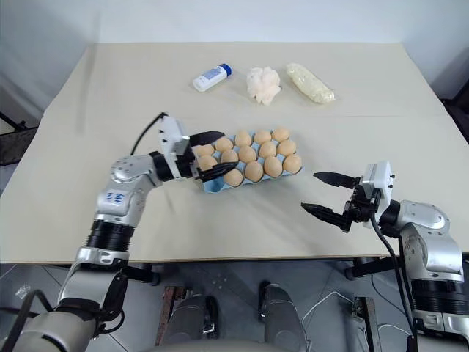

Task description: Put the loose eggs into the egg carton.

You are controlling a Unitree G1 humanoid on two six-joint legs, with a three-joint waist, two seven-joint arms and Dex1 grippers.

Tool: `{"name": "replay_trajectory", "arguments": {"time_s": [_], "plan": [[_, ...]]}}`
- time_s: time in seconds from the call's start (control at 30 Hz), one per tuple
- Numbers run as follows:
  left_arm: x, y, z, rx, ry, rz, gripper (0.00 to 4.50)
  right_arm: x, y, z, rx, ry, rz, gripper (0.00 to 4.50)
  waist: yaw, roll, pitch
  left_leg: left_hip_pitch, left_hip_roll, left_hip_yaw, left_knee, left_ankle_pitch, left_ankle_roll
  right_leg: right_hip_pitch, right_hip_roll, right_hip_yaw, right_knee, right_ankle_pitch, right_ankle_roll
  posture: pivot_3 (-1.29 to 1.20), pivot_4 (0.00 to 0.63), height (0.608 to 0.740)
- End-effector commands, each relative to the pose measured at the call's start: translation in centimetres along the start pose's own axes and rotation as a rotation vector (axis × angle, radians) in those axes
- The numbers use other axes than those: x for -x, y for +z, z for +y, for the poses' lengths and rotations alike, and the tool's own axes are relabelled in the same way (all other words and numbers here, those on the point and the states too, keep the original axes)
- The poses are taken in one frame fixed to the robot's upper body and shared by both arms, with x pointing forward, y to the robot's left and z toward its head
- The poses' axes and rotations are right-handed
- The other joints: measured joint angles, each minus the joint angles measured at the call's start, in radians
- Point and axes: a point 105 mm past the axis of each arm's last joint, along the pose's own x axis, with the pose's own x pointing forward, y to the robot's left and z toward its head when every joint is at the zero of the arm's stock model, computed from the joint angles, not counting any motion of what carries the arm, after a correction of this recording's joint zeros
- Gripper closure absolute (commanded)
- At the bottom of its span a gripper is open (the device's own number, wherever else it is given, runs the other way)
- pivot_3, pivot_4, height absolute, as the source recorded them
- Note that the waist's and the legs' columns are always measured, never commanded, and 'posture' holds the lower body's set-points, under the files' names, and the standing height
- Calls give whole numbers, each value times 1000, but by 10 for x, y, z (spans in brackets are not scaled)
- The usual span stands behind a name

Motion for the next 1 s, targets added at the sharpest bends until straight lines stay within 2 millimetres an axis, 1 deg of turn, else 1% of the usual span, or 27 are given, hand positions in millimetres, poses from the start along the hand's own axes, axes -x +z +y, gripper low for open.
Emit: {"name": "replay_trajectory", "arguments": {"time_s": [0.03, 0.07, 0.1, 0.13, 0.2, 0.27, 0.33, 0.43, 0.53, 0.67, 0.73, 0.8, 0.9, 1.0], "plan": [[43, 21, 22, -35, 203, -56, 23, 0, 17, -2, 46, 17, -57, 0, -3, 0, 0, 0, 0, 0, 0, 0, 0, 0, 0, 0, 0, 0, 0, 0, 150, 740], [65, 20, 29, -37, 297, -39, 23, -1, 18, -3, 45, 20, -56, 0, -7, 0, 0, 1, 0, 0, 0, 0, 0, 0, 0, 1, 0, 0, 0, 0, 150, 740], [81, 18, 32, -44, 356, -17, 23, -1, 19, -3, 44, 21, -53, 0, -15, 0, 0, 1, 1, -2, -1, 0, 0, -1, 0, 3, 0, 0, 0, 0, 150, 740], [92, 15, 31, -43, 395, 8, 23, -2, 18, -4, 43, 20, -51, 0, -20, 0, 0, 1, 1, -2, -1, 0, 0, -1, 0, 3, 0, 0, 0, 0, 150, 740], [106, 10, 27, -26, 448, 43, 23, -2, 17, -5, 39, 20, -46, 0, -21, 0, 0, 1, 1, -3, -1, -1, 0, 0, 1, 2, 1, 0, 0, 0, 150, 740], [114, 6, 24, -13, 484, 67, 23, -2, 17, -6, 37, 21, -40, 0, -14, 0, 0, 1, 0, -3, -1, -1, 0, 0, 0, 3, 0, 0, 0, 0, 150, 740], [130, -2, 20, 9, 547, 104, 23, -4, 17, -7, 34, 27, -38, 0, -8, 0, 0, 1, 0, -3, 0, -1, -1, 0, 0, 3, -2, 1, 1, 0, 150, 740], [139, -10, 12, 40, 581, 132, 23, -6, 17, -10, 33, 33, -33, 0, -2, 0, 0, 1, 0, -2, 0, -3, -3, 0, 0, 4, -4, 1, 1, 0, 150, 740], [135, -14, 8, 54, 567, 138, 23, -9, 17, -13, 35, 41, -25, 0, 0, 0, 0, 1, 0, -1, 0, -3, -4, 0, 0, 5, -4, 1, 1, 0, 150, 740], [117, -14, 18, 54, 534, 126, 23, -12, 17, -16, 37, 47, -20, 0, 5, 0, 0, 1, 0, -1, 0, -3, -4, 0, 0, 5, -5, 1, 0, 0, 150, 740], [102, -16, 26, 59, 497, 128, 23, -13, 17, -16, 38, 49, -16, 0, 6, 0, 0, 1, 0, -1, 0, -3, -4, 0, 0, 5, -5, 2, 1, 0, 150, 740], [90, -20, 32, 68, 463, 147, 23, -14, 17, -16, 40, 46, -17, 0, 4, 0, 0, 0, -1, -1, 0, -3, -3, 0, 0, 5, -6, 2, 1, 0, 150, 740], [77, -29, 37, 74, 416, 181, 23, -11, 16, -15, 39, 31, -11, 0, 0, 0, 0, 0, 0, 1, 0, -1, 1, 0, 0, 4, -5, 2, 2, 0, 150, 740], [67, -39, 40, 83, 374, 209, 23, -6, 13, -12, 32, 8, -1, 0, 0, 0, 0, 1, 0, 3, -1, -3, 0, -1, 0, 3, -3, 2, 2, 0, 150, 740]]}}
